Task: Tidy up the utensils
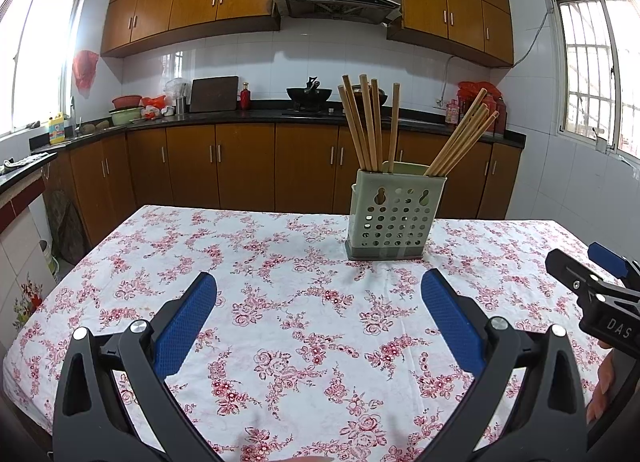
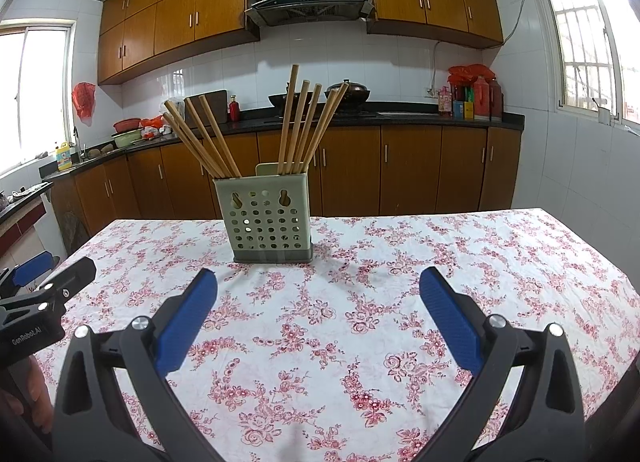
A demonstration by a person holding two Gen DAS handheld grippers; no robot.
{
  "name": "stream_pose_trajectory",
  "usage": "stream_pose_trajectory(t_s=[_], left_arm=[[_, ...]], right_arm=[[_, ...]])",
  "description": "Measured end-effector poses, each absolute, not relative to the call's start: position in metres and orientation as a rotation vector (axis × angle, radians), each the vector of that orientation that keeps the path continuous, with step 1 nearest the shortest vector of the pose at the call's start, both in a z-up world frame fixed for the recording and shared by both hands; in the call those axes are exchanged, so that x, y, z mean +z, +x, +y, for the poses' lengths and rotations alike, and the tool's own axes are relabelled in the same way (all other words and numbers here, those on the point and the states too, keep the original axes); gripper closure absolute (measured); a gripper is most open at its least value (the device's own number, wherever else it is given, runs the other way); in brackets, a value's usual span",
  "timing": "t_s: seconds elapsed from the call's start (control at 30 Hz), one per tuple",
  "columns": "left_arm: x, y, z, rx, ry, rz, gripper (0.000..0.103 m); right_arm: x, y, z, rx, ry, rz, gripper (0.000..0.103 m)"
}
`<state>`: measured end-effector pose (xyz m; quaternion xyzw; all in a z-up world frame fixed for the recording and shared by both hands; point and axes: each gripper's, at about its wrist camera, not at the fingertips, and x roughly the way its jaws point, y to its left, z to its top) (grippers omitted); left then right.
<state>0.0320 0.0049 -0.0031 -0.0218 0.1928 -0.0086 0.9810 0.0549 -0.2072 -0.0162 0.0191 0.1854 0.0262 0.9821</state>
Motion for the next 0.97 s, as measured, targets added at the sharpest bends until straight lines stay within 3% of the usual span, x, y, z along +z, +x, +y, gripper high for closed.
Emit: stream_pose_trajectory(t_s=[0.97], left_arm=[[-0.0019,0.0333,0.0116,-0.017,-0.049,0.391,0.002]], right_arm=[[-0.0165,0.0541,-0.2059,0.052,0.041,0.374,0.004]])
